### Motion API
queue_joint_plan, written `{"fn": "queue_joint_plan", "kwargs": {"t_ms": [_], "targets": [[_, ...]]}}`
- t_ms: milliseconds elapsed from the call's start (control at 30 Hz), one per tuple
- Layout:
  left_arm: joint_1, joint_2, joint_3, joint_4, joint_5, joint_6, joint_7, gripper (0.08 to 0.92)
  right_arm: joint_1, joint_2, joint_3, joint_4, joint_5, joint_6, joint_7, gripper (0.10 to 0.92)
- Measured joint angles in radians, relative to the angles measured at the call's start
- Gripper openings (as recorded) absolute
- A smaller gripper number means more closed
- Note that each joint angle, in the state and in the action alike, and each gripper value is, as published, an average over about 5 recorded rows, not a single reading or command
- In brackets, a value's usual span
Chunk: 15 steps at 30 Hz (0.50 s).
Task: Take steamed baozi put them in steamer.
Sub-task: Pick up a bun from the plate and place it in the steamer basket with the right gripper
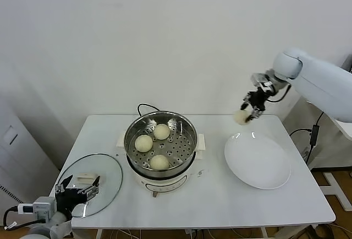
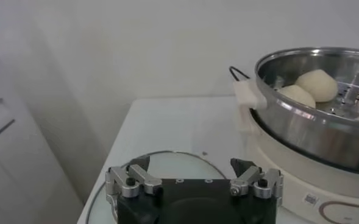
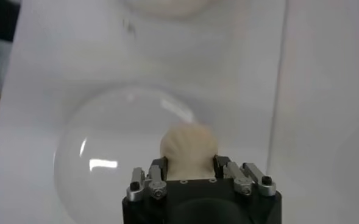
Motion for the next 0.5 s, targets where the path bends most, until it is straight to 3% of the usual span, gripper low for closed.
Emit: {"fn": "queue_joint_plan", "kwargs": {"t_ms": [500], "targets": [[0.014,-0.002,-0.004,0.000,-0.004,-0.011,0.003,0.823,0.179,0.124,-0.219,0.246,0.323,-0.280,0.200,0.475]]}}
